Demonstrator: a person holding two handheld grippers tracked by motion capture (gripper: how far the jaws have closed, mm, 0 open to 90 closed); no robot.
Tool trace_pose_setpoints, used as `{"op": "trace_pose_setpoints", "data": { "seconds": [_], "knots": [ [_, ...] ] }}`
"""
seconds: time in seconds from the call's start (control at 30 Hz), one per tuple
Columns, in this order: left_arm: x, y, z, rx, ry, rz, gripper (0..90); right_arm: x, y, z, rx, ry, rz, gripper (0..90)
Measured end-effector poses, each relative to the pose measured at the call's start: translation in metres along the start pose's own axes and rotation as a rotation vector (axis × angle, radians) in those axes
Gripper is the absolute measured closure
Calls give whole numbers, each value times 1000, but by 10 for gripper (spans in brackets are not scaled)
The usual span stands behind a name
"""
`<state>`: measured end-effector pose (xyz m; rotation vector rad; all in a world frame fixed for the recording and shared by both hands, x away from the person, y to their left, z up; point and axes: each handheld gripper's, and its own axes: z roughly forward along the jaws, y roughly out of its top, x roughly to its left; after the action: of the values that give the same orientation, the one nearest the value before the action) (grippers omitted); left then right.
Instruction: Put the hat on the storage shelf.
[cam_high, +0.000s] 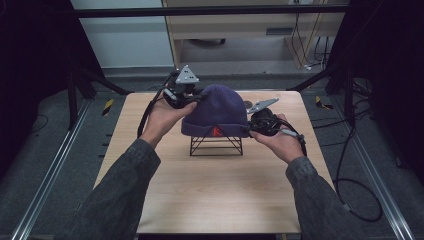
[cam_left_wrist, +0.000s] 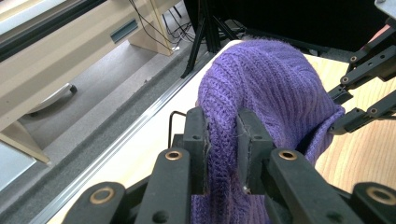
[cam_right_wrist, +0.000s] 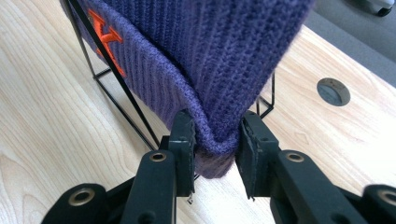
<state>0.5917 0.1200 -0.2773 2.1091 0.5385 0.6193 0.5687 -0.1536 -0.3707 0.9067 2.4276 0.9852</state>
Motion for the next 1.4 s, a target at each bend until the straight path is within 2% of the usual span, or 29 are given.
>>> {"op": "trace_pose_setpoints", "data": {
  "seconds": [0.27,0.47,0.63,0.8,1.0,1.3,1.4],
  "knots": [
    [-2,-9,1,2,-11,-14,755,2,-6,5,2,4,11,689],
    [-5,-13,-1,5,-12,0,752,3,-8,10,19,12,14,681],
    [-3,-21,1,-3,-28,-37,753,3,-9,15,24,13,26,679],
    [-4,-25,2,3,-30,-31,754,5,-13,19,31,12,29,678],
    [-6,-33,7,8,-36,-51,753,7,-15,24,52,7,31,676],
    [-8,-40,11,22,-43,-51,753,8,-24,31,60,18,52,672],
    [-9,-45,13,20,-46,-65,751,8,-25,34,69,21,51,671]
  ]
}}
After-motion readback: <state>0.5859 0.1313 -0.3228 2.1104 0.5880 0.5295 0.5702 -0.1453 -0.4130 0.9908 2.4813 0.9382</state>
